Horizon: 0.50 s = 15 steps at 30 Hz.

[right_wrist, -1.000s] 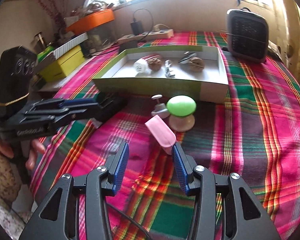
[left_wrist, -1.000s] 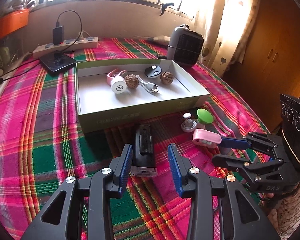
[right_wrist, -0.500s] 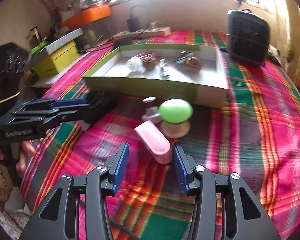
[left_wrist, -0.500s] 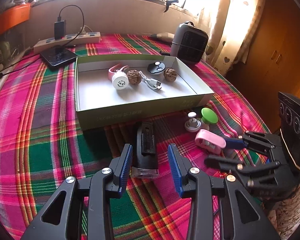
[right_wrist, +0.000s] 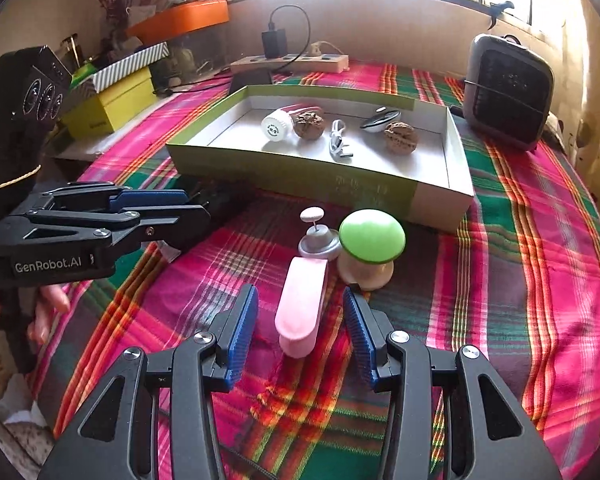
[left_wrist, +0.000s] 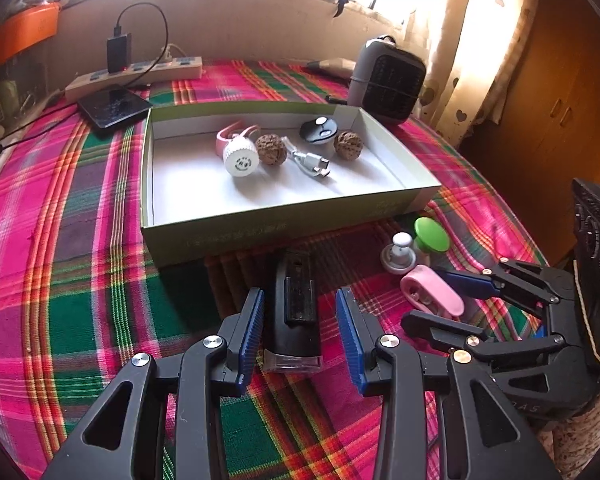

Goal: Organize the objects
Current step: 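Close the left gripper on the black device while the right gripper closes on the pink handle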

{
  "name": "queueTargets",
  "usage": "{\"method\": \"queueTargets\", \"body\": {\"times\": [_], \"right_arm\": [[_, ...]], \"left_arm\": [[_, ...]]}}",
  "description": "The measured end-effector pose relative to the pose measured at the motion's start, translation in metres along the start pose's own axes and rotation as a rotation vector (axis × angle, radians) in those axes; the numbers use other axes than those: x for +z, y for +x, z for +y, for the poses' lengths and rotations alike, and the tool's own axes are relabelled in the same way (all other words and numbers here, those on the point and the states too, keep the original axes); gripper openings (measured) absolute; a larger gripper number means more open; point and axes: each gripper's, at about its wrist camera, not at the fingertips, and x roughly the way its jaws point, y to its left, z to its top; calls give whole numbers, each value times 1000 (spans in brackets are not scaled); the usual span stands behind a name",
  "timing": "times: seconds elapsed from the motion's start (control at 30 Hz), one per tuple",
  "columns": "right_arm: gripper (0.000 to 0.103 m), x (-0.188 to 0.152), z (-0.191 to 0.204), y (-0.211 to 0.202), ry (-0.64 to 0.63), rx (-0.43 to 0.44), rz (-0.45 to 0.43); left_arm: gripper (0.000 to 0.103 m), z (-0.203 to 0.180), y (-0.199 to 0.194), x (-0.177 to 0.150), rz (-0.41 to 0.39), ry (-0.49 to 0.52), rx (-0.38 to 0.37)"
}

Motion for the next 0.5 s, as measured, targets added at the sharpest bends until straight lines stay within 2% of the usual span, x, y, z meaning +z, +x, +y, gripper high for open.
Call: {"method": "queueTargets", "body": {"times": [0.37, 0.5], "right_arm": [[46, 5, 2, 5, 9, -64, 9], [46, 6, 1, 4, 11, -61, 8]], "left_arm": [[35, 2, 5, 2, -1, -13, 5], [35, 1, 5, 3, -2, -11, 15]]}}
